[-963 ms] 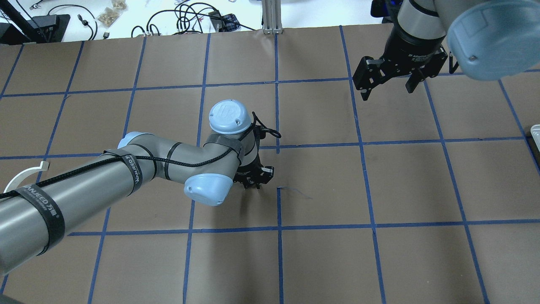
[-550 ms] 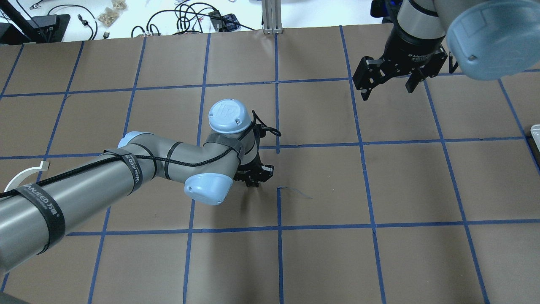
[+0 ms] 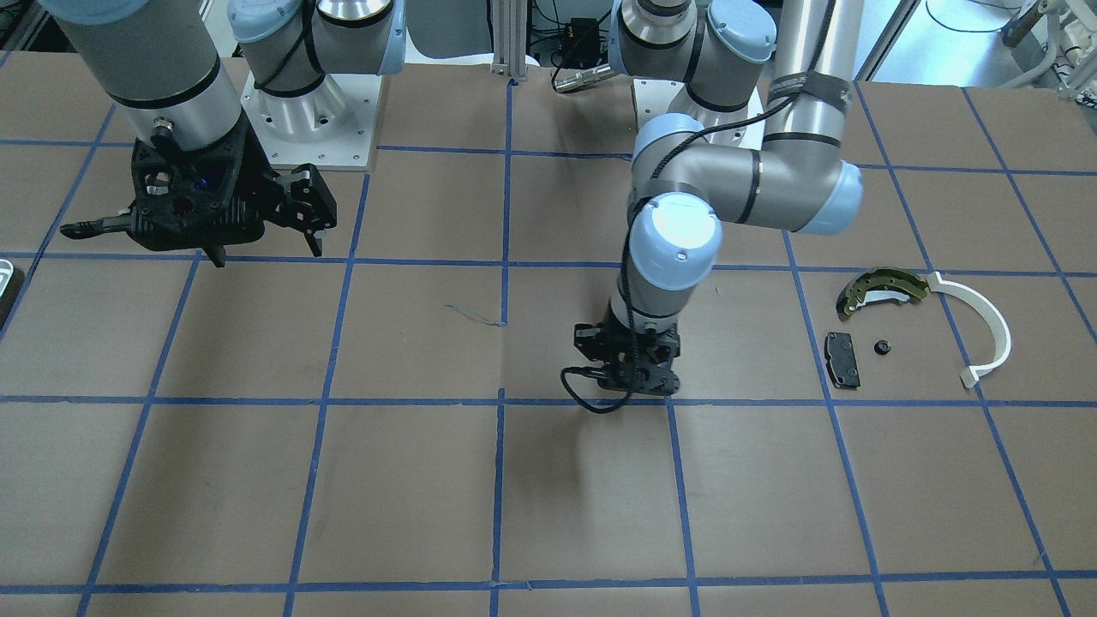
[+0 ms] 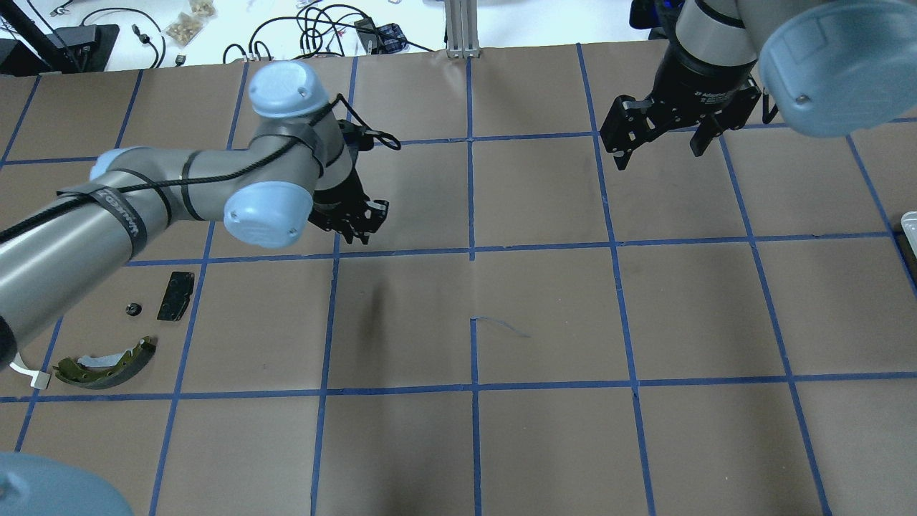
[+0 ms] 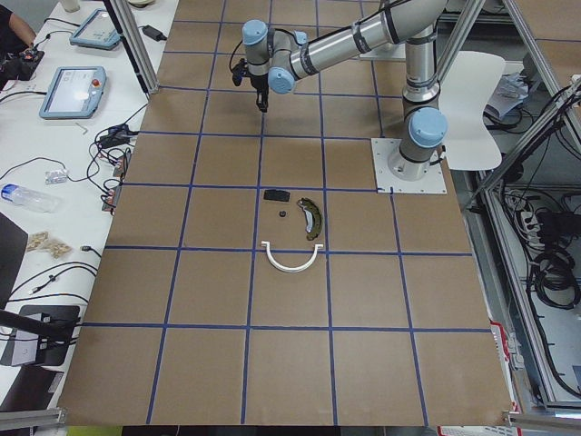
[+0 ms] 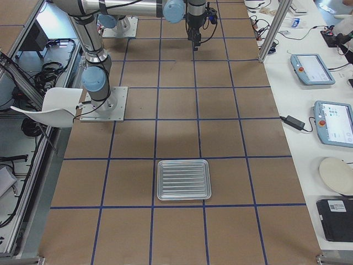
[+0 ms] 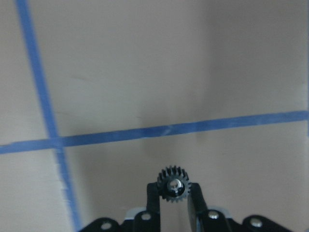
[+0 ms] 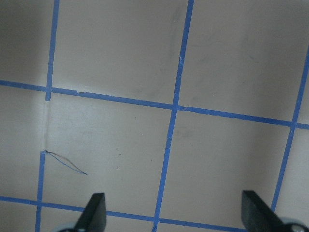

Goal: Place bearing gear from tray to pile

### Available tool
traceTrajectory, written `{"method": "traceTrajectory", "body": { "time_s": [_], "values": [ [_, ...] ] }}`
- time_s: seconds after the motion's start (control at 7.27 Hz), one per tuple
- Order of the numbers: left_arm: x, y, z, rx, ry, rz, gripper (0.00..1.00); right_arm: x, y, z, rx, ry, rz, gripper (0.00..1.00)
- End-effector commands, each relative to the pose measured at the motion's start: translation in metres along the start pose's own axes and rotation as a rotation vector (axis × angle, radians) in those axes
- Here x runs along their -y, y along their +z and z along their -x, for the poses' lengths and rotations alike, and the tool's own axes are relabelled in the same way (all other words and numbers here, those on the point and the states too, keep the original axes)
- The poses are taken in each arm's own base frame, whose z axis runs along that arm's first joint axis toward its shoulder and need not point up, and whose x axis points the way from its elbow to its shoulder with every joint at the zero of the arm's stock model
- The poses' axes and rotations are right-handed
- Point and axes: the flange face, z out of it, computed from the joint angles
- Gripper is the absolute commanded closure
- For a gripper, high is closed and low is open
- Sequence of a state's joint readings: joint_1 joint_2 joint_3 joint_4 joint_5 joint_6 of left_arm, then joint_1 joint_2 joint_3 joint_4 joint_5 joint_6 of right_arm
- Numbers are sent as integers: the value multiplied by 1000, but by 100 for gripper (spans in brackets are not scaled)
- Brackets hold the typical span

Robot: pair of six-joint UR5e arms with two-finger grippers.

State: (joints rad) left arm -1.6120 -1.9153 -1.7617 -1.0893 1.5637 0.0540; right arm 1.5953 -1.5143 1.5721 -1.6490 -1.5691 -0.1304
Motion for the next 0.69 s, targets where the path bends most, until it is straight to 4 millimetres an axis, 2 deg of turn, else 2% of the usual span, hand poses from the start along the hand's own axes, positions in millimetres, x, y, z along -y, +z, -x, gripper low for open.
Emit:
{"method": "traceTrajectory", "body": {
  "time_s": [0.0, 0.14, 0.28, 0.41, 0.55],
  "values": [
    [15, -18, 132, 4, -14, -10, 100, 0, -1, 0, -5, -3, 0, 0],
    [5, -16, 199, -3, -9, -6, 100, -1, -2, -1, -7, -3, -2, 0],
    [-13, -11, 264, -11, 48, 3, 100, -1, -2, 0, -5, -3, -3, 0],
    [-35, -3, 321, -22, 88, 2, 100, -1, -3, -1, -7, -5, -5, 0],
    [-54, -1, 358, -28, 95, 4, 100, 0, -1, 0, -3, -3, -1, 0]
  ]
}}
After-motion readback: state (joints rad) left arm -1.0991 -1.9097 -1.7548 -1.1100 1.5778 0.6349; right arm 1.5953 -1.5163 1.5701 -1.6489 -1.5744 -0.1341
